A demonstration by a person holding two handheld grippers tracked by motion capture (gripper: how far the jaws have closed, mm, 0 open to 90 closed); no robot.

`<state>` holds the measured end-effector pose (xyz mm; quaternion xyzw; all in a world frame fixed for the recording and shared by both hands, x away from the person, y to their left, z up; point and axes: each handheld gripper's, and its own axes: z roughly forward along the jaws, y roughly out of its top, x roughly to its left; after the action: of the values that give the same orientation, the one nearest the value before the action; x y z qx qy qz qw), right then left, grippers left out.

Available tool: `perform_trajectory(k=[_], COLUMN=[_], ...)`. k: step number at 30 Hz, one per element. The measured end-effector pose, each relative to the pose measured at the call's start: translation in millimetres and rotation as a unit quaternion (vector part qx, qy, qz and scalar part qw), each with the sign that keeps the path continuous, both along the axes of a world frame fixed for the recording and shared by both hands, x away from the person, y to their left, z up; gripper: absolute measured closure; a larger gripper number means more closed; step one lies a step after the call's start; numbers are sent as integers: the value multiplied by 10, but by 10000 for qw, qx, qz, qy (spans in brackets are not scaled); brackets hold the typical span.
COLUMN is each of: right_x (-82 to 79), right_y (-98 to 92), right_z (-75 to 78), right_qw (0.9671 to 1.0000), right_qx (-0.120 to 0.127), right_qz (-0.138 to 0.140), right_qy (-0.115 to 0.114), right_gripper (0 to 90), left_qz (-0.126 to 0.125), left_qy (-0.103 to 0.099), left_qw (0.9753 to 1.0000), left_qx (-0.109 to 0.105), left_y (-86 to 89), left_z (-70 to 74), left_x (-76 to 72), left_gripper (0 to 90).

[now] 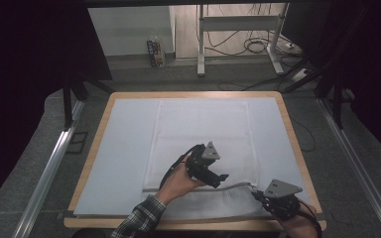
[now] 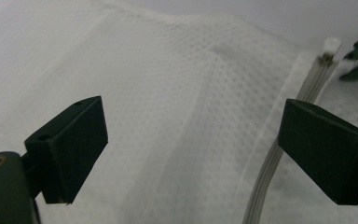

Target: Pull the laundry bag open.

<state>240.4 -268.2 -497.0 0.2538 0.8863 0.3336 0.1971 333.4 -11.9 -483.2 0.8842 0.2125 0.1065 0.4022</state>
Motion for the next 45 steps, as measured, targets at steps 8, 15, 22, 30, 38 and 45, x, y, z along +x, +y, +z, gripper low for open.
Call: perform_trajectory(k=[8, 15, 22, 30, 38, 45], right_x=[2, 3, 5, 6, 6, 2], right_y=[-7, -10, -18, -17, -14, -13], right_z=[2, 2, 7, 6, 5, 11], right_qw=[10000, 9999, 9999, 9999, 9999, 10000], right_qx=[43, 84, 106, 97, 89, 73], right_qz=[14, -1, 10, 14, 9, 25], right_qy=[18, 67, 83, 106, 105, 63], right_gripper=[872, 870, 869, 869, 869, 869], left_qz=[-385, -598, -768, -573, -421, -646], left_qy=[-104, -159, -93, -262, -100, -84], left_qw=[9992, 9980, 9968, 9976, 9990, 9978], left_qx=[85, 121, 179, 276, 101, 109], left_y=[-438, -710, -831, -830, -617, -783], left_z=[66, 65, 31, 39, 45, 17], left_x=[26, -10, -13, -13, 61, 7], left_gripper=[72, 69, 65, 74, 87, 84])
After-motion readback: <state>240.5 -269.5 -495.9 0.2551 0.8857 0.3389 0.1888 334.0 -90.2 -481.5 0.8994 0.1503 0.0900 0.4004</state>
